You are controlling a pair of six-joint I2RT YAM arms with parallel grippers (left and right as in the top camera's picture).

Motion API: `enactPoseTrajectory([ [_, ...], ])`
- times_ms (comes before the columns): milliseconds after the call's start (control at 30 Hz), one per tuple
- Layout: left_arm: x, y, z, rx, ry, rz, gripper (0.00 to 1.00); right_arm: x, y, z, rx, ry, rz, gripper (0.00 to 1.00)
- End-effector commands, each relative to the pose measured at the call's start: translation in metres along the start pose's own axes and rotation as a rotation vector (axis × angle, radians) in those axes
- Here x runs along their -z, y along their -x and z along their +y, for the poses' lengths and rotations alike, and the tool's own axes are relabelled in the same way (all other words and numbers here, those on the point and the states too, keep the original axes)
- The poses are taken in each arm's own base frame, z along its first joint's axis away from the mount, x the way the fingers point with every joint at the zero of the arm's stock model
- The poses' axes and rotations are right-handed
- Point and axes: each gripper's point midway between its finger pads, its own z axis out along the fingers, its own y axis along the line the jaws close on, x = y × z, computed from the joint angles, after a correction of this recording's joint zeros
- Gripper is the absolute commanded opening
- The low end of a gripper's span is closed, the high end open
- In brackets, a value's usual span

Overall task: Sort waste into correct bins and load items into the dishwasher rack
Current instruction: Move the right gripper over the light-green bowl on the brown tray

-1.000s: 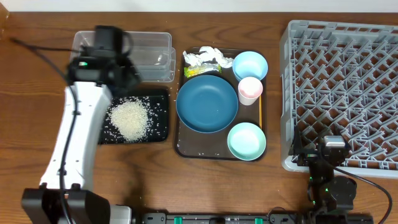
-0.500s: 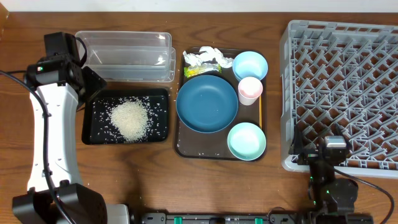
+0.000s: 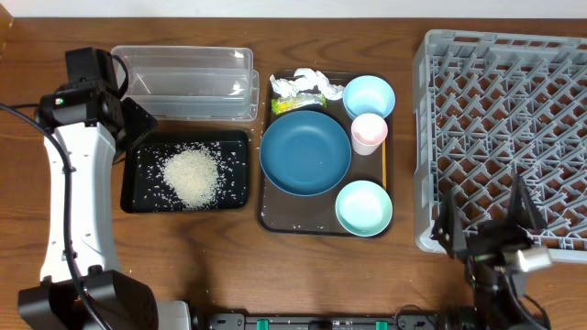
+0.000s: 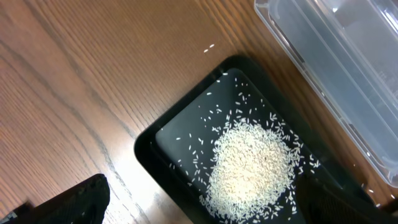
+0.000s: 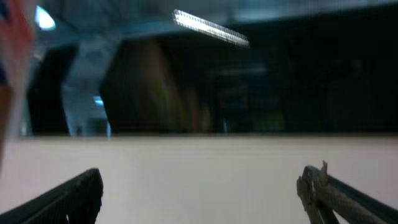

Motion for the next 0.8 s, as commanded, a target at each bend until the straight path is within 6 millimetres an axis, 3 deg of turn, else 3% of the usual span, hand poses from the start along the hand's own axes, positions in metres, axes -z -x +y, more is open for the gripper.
enactPoseTrajectory([
  [0, 0.004, 0.007, 0.001, 0.015, 0.006, -0.021, 0.96, -0.004, 0.008, 0.005, -0.083, 0.029, -0.017, 0.99],
  [200, 0.004, 0.007, 0.001, 0.015, 0.006, -0.02, 0.97, -0.031, 0.005, 0.018, -0.116, 0.123, 0.098, 0.99],
  [367, 0.004, 0.007, 0.001, 0.015, 0.006, -0.021, 0.97, -0.082, -0.003, 0.032, -0.075, 0.267, 0.228, 0.99],
  [567, 0.004, 0.007, 0.001, 0.015, 0.006, -0.02, 0.97, -0.144, -0.046, 0.054, -0.251, 0.462, 0.574, 0.99],
  [667, 0.004, 0.007, 0.001, 0.015, 0.006, -0.02, 0.97, -0.156, -0.076, 0.066, -0.289, 0.5, 0.756, 0.99],
  [767, 0.004, 0.007, 0.001, 0.015, 0.006, -0.021, 0.97, -0.154, -0.102, 0.085, -0.317, 0.558, 0.899, 0.99],
])
